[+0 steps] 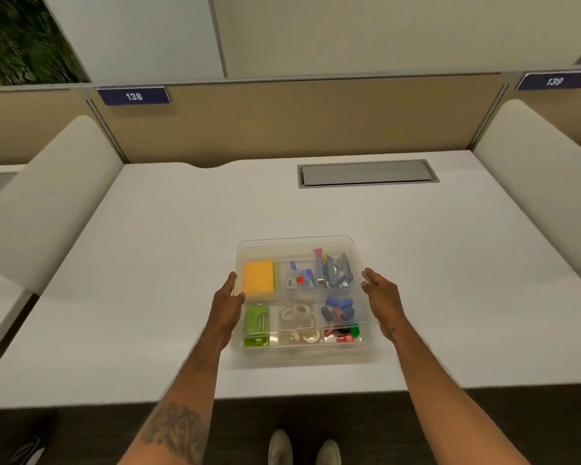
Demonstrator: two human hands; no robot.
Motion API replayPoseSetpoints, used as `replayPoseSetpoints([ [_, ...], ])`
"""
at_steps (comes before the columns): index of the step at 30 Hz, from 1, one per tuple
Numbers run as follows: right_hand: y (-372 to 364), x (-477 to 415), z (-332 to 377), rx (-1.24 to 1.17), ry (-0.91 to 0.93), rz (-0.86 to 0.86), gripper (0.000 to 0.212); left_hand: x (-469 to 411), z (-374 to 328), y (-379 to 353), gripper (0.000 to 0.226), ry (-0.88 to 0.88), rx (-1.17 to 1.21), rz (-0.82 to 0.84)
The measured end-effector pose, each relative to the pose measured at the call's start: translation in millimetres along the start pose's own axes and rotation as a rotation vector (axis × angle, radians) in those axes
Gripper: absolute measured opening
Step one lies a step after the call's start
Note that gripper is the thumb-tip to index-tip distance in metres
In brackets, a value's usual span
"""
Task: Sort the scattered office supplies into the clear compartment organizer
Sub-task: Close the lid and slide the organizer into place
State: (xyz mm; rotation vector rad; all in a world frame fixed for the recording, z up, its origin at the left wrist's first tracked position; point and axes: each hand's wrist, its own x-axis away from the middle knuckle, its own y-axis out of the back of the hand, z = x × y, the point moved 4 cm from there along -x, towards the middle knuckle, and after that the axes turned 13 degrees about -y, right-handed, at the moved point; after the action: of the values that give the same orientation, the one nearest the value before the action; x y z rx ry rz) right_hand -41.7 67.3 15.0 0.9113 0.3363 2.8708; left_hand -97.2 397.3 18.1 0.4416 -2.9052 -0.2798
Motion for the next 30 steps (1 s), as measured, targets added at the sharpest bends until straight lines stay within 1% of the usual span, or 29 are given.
replayPoseSetpoints([
  [9,-12,14,-22,0.077,0.062,-0.098,0.043,9,20,8,0.062,-0.020,-0.127,0.029],
  [18,-10,19,-41,0.077,0.052,-0.133,0.042,9,23,6,0.056,-0.066,-0.263,0.009],
  [22,-12,16,-45,0.196,0.108,-0.226,0.041,14,26,3,0.049,-0.120,-0.405,-0.016],
  [25,-15,15,-51,0.253,0.158,-0.261,0.042,21,33,3,0.051,-0.166,-0.537,-0.002],
  [30,-17,15,-53,0.251,0.191,-0.279,0.041,23,37,3,0.051,-0.195,-0.439,-0.050],
])
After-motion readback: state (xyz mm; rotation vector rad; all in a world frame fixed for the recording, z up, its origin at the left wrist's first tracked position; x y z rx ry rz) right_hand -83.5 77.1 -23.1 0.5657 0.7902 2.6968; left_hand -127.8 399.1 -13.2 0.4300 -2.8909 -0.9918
